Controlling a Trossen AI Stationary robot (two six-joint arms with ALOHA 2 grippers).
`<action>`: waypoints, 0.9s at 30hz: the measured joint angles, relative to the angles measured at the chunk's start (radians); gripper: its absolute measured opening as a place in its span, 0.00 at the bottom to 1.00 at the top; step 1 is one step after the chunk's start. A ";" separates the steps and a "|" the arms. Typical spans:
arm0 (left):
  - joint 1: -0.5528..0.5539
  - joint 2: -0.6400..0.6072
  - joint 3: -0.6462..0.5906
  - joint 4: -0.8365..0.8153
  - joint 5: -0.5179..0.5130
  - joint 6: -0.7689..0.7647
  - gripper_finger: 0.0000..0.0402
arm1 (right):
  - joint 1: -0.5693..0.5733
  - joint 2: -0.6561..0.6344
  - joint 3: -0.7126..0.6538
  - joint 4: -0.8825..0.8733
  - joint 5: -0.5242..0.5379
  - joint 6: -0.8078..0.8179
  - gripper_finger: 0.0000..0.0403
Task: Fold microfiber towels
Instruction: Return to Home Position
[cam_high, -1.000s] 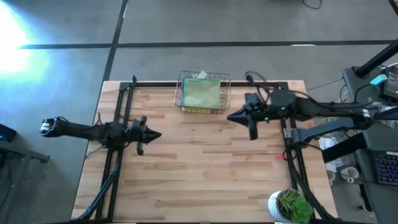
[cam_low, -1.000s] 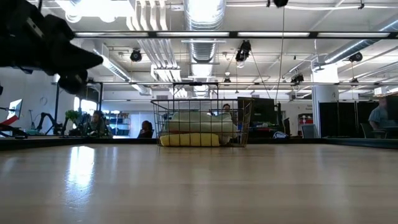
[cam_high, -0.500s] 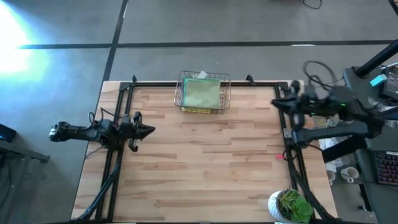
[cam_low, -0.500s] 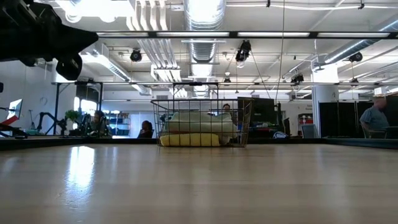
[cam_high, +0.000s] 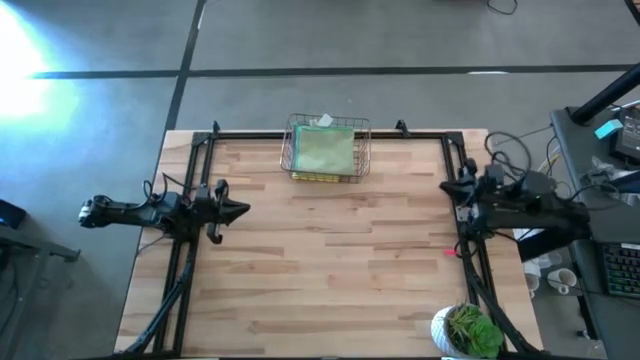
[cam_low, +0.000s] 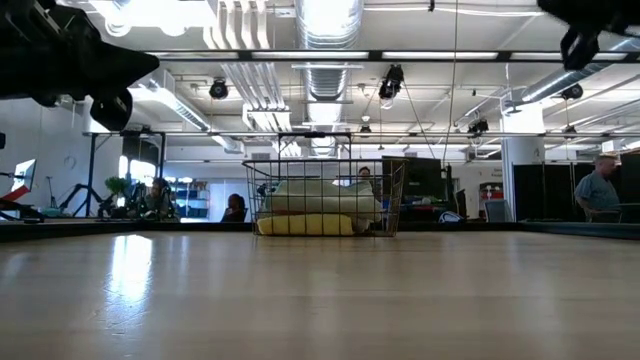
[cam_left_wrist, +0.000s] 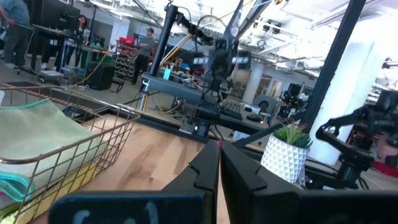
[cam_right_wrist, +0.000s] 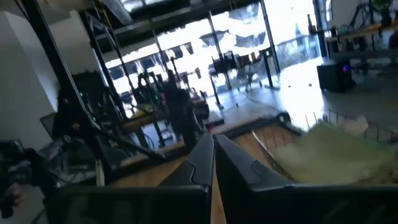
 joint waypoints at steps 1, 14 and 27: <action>0.000 -0.002 0.000 0.001 0.000 0.000 0.00 | 0.000 -0.017 -0.032 -0.003 0.000 0.009 0.02; 0.000 0.003 0.000 0.004 -0.001 0.004 0.00 | 0.000 -0.034 -0.299 0.198 0.000 0.027 0.02; 0.000 0.034 -0.001 0.003 0.000 0.005 0.00 | 0.000 -0.027 -0.458 0.371 0.031 0.053 0.02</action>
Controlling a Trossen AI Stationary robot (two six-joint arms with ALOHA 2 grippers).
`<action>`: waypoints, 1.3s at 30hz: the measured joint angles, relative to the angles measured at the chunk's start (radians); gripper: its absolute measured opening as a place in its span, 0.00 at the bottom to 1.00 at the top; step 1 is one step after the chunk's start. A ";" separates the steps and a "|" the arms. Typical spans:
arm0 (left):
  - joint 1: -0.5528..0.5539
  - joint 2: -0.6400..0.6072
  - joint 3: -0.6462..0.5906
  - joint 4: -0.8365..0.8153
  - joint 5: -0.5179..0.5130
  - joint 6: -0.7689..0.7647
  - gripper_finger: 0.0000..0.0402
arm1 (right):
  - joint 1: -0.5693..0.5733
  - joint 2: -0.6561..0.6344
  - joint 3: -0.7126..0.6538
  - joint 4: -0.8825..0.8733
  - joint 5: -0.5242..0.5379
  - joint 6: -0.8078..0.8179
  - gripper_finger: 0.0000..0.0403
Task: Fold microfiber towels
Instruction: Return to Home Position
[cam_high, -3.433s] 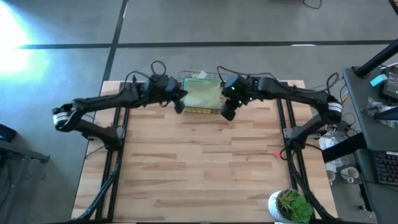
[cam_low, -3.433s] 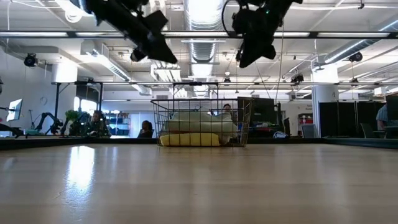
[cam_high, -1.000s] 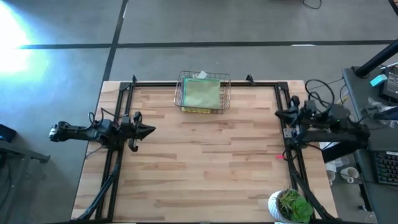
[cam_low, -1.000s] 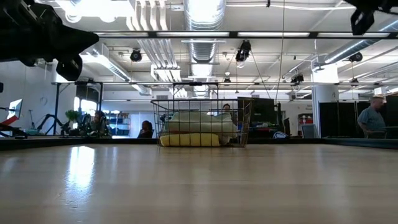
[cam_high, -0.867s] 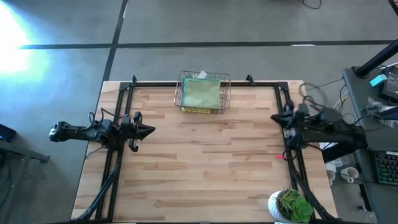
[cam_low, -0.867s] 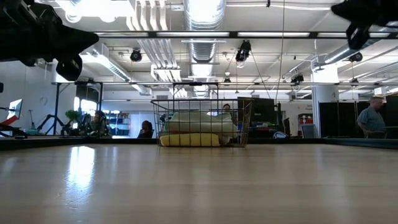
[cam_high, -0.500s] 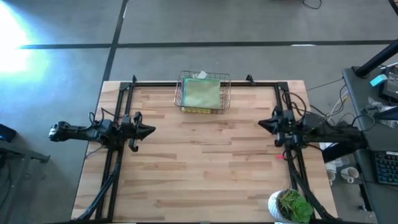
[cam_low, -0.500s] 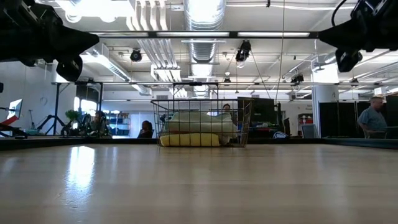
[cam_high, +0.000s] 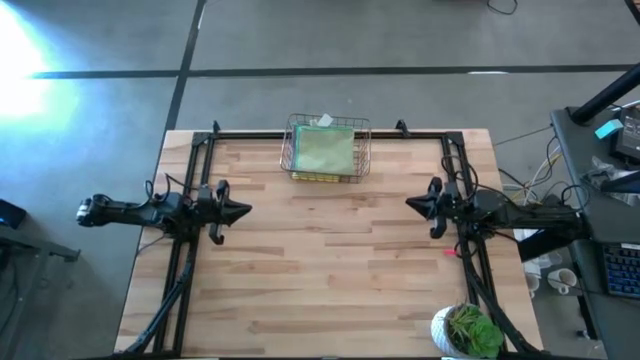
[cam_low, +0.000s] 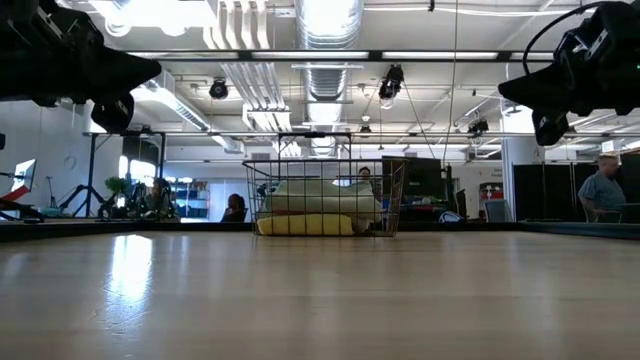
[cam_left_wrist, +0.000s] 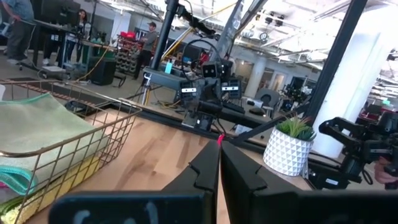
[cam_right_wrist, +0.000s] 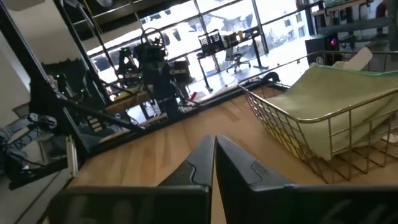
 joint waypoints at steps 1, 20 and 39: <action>0.000 0.003 0.000 0.001 0.000 0.000 0.00 | 0.000 0.000 0.000 0.000 0.004 -0.002 0.02; 0.000 0.072 0.000 0.001 0.000 -0.002 0.00 | 0.000 0.028 0.000 -0.005 0.044 -0.002 0.02; 0.000 0.134 0.000 0.002 0.001 -0.002 0.00 | 0.000 0.028 0.000 -0.006 0.045 -0.002 0.02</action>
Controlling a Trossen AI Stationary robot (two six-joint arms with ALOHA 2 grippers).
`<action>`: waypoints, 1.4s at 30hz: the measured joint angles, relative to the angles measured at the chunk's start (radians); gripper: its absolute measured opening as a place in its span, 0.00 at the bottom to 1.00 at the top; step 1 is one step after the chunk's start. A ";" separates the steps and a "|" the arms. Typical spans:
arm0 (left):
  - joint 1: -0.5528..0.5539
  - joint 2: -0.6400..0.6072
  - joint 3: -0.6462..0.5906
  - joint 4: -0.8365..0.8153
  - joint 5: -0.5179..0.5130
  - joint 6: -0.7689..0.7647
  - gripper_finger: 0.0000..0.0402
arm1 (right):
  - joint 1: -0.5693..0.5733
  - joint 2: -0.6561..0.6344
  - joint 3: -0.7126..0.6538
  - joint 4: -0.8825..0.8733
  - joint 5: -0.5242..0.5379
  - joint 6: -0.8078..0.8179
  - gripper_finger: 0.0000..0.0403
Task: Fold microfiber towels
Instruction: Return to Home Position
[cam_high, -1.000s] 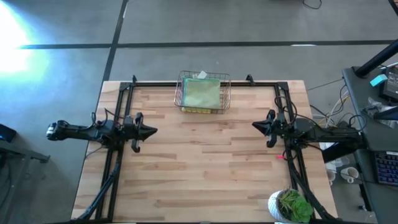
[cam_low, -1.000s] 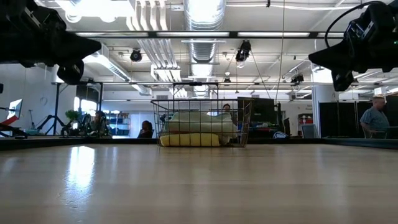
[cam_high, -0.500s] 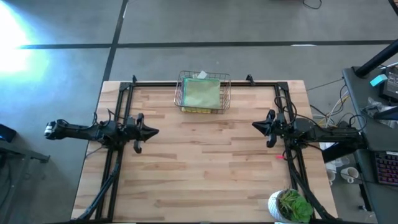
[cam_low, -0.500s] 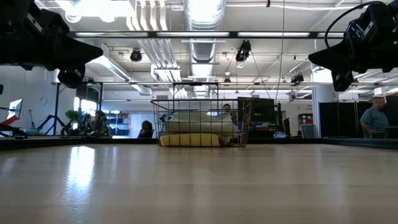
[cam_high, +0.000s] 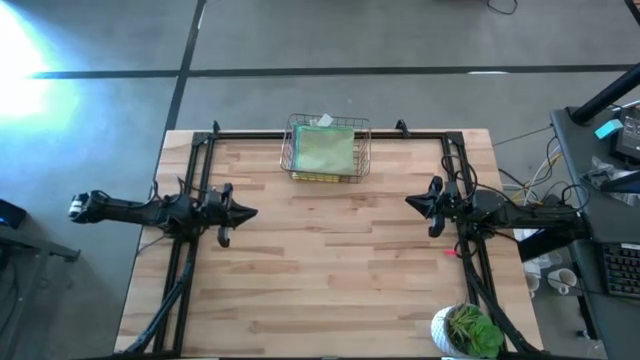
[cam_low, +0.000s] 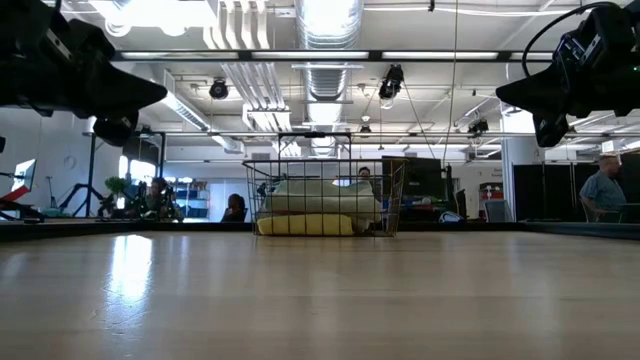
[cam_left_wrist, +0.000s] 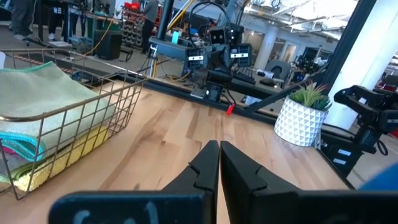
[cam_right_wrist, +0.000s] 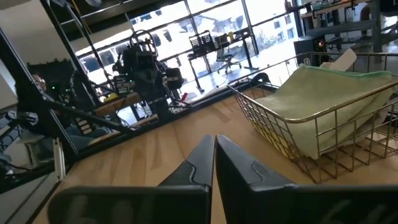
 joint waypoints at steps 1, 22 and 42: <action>0.000 0.003 0.000 0.000 0.000 0.000 0.00 | 0.000 0.000 0.000 0.000 0.000 0.000 0.02; 0.000 0.026 0.000 0.000 0.000 0.000 0.00 | 0.000 0.000 0.000 0.000 0.000 0.000 0.02; 0.000 0.026 0.000 0.000 0.000 0.000 0.00 | 0.000 0.000 -0.001 0.000 0.000 0.000 0.02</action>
